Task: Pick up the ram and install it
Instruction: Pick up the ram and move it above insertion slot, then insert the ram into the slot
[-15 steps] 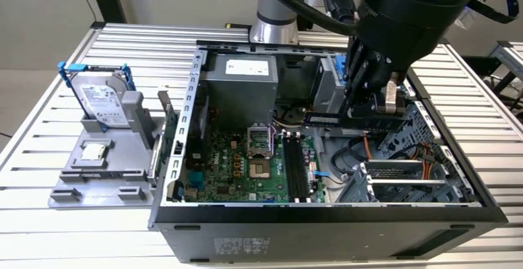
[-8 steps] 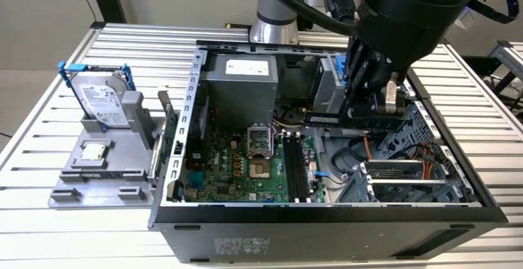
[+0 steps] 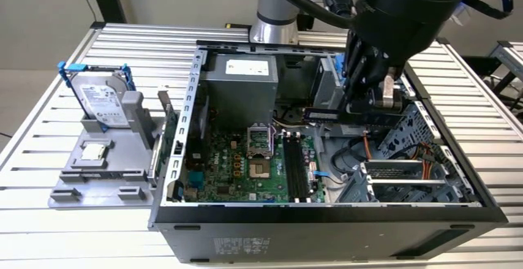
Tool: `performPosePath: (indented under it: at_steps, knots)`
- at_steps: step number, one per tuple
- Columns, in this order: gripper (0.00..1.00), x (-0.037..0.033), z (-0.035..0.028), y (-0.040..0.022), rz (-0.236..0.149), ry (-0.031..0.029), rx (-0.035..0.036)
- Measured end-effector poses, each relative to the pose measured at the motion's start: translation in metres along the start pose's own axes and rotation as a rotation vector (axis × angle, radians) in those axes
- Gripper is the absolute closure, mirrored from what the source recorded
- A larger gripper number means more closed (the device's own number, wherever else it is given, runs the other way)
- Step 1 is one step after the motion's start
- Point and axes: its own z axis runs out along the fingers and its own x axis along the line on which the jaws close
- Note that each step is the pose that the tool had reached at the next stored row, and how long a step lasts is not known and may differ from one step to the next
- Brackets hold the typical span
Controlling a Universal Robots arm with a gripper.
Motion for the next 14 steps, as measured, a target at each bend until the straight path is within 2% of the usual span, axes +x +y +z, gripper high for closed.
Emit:
performPosePath:
  at_steps: [14]
  knots:
    - [1.0, -0.0218, 0.001, 0.0018, 0.0, 0.0001, 0.0]
